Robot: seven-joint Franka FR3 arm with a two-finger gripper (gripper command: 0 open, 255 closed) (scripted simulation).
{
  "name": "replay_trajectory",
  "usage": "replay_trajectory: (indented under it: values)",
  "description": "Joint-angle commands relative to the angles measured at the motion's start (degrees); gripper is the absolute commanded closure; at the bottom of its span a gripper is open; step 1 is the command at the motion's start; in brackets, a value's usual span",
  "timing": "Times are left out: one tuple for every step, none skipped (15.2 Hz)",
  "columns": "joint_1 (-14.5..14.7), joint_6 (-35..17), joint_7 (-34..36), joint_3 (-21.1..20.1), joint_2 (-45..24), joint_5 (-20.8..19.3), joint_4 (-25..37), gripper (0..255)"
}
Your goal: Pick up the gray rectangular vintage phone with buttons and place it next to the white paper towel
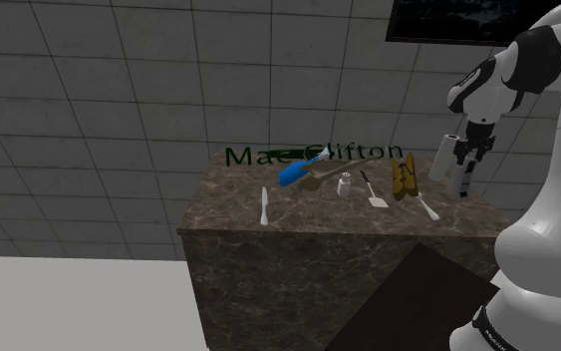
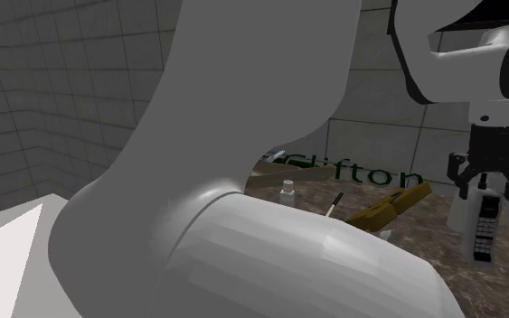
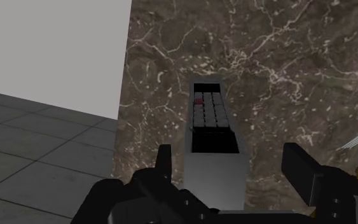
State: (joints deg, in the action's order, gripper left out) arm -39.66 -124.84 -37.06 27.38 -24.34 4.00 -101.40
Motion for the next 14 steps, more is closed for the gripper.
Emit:
replay_trajectory:
  values:
    - [0.0,0.0,0.0,0.0,0.0,0.0,0.0,0]
    - [0.0,0.0,0.0,0.0,0.0,0.0,0.0,0]
    - [0.0,0.0,0.0,0.0,0.0,0.0,0.0,0]
    - [0.0,0.0,0.0,0.0,0.0,0.0,0.0,0]
    - [0.3,1.6,0.3,0.2,0.9,-0.5,0.7,0]
    - [0.6,3.2,0.6,0.4,1.8,-0.9,1.5,0]
    - [0.9,4.8,0.8,0.6,2.7,-1.3,2.3,0]
    - [1.1,6.1,1.0,0.7,3.3,-1.6,3.0,0]
    - [1.1,6.1,1.0,0.7,3.3,-1.6,3.0,0]
    - [1.1,6.1,1.0,0.7,3.3,-1.6,3.0,0]
    - [1.1,6.1,1.0,0.7,3.3,-1.6,3.0,0]
    - [1.1,6.1,1.0,0.7,3.3,-1.6,3.0,0]
    - [1.1,6.1,1.0,0.7,3.3,-1.6,3.0,0]
    - [1.1,6.1,1.0,0.7,3.3,-1.6,3.0,0]
